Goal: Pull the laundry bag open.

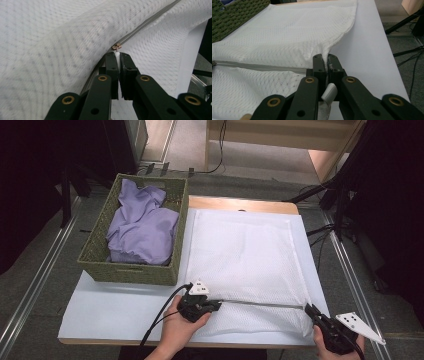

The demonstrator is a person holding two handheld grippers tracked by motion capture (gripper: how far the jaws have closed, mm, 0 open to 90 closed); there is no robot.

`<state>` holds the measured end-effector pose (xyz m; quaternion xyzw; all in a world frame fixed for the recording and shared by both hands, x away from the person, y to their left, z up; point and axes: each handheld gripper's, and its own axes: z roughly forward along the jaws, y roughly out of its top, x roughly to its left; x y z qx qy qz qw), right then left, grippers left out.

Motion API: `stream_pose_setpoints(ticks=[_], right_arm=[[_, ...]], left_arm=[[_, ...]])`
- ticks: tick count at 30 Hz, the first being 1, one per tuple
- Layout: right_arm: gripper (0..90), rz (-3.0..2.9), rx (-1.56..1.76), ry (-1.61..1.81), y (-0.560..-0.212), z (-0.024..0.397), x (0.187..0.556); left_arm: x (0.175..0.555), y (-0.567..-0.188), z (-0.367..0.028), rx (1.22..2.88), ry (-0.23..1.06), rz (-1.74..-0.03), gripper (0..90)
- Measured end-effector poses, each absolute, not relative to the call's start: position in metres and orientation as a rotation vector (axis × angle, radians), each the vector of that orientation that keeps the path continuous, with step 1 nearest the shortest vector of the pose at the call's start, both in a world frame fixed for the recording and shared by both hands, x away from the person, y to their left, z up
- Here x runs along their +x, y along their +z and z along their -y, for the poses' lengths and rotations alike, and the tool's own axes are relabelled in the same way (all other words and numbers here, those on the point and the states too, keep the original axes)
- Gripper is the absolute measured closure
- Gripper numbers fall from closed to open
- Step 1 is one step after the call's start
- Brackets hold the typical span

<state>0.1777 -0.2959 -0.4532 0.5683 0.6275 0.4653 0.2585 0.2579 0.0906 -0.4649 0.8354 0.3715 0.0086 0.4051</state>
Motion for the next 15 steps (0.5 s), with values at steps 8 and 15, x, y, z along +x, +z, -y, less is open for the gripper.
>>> stream_pose_setpoints(ticks=[8,15], right_arm=[[88.2,-1.696,1.536,1.256,-0.453,0.297,0.177],[88.2,-1.68,1.555,1.252,-0.453,0.301,0.176]], left_arm=[[0.257,-0.466,-0.104,2.106,0.036,-0.95,87.1],[0.255,-0.467,-0.12,2.107,0.055,-0.973,87.2]])
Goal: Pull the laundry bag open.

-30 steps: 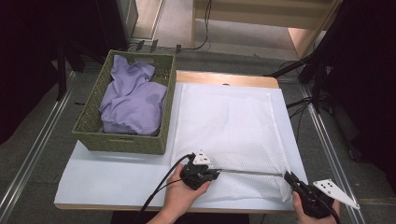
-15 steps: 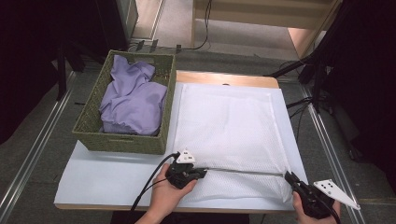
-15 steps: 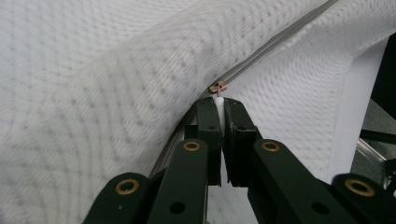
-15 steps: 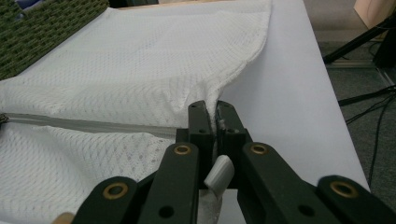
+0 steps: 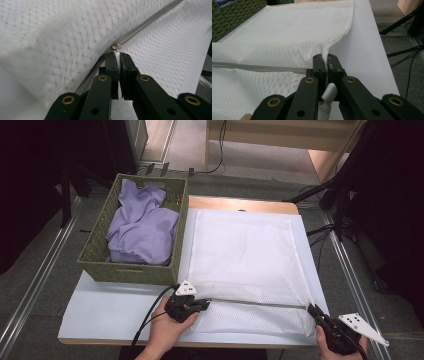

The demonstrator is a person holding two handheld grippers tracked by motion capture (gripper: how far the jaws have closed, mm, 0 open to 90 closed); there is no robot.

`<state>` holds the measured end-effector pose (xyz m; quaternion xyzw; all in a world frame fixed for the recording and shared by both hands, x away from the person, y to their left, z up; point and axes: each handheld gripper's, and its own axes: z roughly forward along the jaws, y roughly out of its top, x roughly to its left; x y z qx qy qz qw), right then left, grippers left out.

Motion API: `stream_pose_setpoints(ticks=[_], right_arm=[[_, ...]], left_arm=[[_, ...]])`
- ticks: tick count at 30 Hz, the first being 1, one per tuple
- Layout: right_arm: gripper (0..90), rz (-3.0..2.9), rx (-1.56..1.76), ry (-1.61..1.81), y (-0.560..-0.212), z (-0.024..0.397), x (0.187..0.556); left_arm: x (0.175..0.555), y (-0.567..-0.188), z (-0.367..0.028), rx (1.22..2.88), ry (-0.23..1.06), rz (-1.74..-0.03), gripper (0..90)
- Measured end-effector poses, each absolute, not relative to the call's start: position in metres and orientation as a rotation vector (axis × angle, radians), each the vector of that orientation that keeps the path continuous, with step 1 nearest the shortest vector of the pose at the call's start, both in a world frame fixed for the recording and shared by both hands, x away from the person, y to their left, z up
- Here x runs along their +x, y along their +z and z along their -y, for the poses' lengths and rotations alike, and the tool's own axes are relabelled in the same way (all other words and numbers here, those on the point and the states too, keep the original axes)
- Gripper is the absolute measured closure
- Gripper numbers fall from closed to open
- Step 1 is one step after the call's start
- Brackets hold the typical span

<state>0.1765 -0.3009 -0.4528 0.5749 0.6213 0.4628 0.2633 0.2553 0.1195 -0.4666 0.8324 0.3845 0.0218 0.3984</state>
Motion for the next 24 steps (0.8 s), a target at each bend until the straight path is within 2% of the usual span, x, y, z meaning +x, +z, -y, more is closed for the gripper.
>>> stream_pose_setpoints(ticks=[24], right_arm=[[88.2,-1.678,1.556,1.251,-0.453,0.302,0.176]], left_arm=[[0.248,-0.465,-0.17,2.096,0.107,-1.012,87.1]])
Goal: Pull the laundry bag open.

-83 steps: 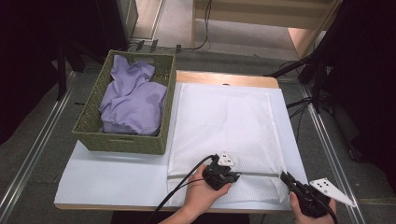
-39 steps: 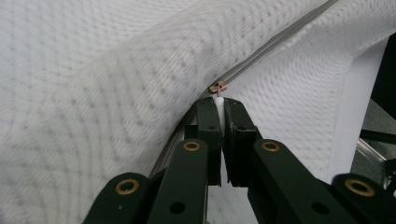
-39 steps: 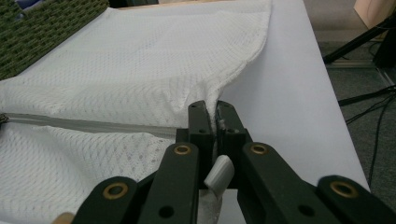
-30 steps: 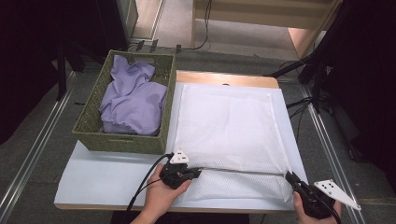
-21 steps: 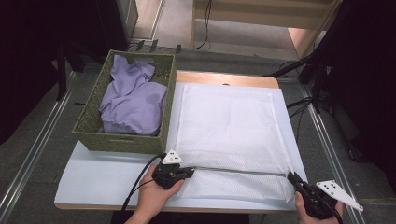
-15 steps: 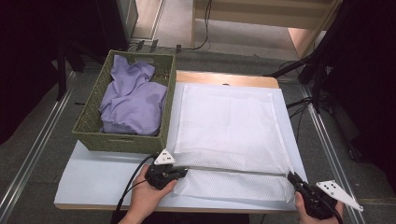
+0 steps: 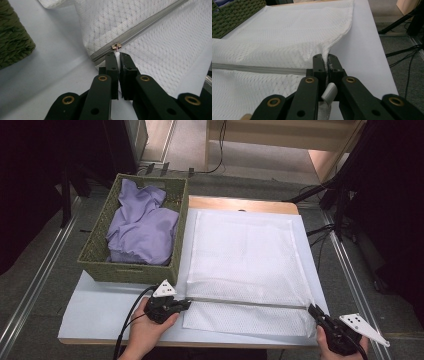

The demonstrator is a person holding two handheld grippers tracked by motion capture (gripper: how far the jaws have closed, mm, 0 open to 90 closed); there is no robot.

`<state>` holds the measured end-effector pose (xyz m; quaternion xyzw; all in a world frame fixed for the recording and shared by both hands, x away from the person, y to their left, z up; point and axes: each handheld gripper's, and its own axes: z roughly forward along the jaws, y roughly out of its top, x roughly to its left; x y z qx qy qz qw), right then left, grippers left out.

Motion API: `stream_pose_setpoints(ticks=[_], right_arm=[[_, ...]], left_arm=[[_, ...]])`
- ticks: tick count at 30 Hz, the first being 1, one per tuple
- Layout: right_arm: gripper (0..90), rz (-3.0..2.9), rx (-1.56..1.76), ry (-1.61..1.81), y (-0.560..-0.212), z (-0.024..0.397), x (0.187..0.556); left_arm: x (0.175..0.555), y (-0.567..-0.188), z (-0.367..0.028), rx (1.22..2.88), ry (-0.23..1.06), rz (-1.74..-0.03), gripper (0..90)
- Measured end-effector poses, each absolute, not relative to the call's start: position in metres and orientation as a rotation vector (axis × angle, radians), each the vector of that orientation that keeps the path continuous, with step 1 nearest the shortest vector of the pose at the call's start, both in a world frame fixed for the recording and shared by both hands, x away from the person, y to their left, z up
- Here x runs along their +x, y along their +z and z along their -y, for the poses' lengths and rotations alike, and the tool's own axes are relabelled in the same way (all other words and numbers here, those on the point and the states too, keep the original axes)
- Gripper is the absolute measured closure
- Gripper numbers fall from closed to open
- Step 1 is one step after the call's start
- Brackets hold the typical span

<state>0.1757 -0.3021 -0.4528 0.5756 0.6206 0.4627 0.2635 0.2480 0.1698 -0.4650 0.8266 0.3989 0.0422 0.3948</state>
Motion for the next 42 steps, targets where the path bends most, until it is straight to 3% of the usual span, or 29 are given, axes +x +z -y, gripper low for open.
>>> stream_pose_setpoints(ticks=[16,42], right_arm=[[88.2,-1.677,1.56,1.238,-0.453,0.303,0.176],[88.2,-1.713,1.584,1.218,-0.462,0.304,0.179]], left_arm=[[0.244,-0.462,-0.186,2.086,0.138,-1.034,87.2],[0.233,-0.465,-0.195,2.083,0.072,-0.986,87.1]])
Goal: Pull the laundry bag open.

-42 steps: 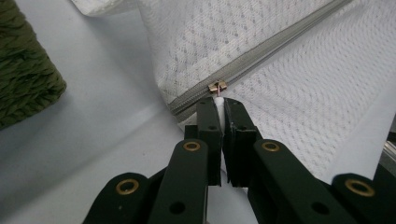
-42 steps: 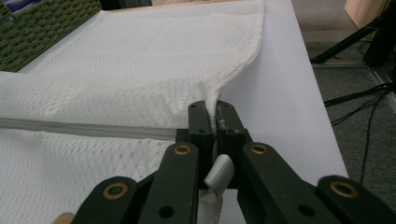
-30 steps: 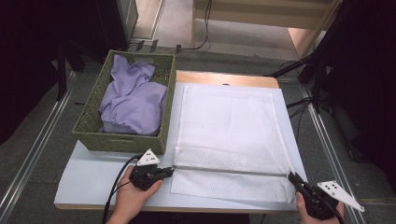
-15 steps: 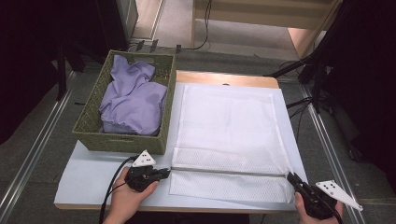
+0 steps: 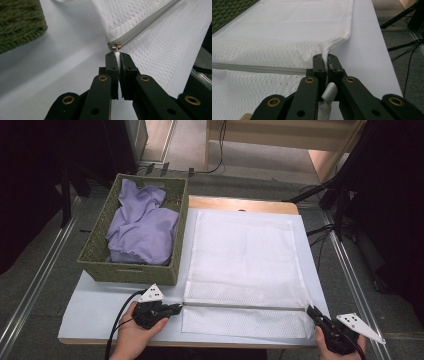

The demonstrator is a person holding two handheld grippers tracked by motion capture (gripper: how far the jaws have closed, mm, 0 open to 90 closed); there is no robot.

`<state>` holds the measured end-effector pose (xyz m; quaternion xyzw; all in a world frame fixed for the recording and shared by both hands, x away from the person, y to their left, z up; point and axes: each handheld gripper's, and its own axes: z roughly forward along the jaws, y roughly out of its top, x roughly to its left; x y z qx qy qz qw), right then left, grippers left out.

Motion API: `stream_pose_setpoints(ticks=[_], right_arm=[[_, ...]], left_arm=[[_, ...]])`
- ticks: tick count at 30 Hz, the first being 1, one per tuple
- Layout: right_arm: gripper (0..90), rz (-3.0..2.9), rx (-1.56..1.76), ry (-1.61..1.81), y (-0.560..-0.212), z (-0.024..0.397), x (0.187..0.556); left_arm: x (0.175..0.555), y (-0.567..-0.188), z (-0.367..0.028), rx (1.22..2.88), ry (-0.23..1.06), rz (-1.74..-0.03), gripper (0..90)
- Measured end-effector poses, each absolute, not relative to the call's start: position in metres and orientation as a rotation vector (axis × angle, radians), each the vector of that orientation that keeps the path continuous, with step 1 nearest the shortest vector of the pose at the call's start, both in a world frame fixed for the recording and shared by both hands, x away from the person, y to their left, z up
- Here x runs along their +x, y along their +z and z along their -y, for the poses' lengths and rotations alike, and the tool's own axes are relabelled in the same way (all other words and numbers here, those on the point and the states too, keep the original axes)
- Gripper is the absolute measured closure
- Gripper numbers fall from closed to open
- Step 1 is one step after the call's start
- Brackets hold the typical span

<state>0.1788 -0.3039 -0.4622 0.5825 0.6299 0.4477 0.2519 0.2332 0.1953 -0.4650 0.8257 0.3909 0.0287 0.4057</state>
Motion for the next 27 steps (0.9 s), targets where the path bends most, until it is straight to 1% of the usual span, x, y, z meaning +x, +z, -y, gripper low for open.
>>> stream_pose_setpoints(ticks=[14,27], right_arm=[[88.1,-1.755,1.639,1.172,-0.479,0.306,0.185],[87.3,-1.775,1.669,1.173,-0.485,0.308,0.186]], left_arm=[[0.23,-0.471,-0.193,2.076,0.042,-1.007,87.0],[0.228,-0.473,-0.191,2.071,0.054,-1.01,86.5]])
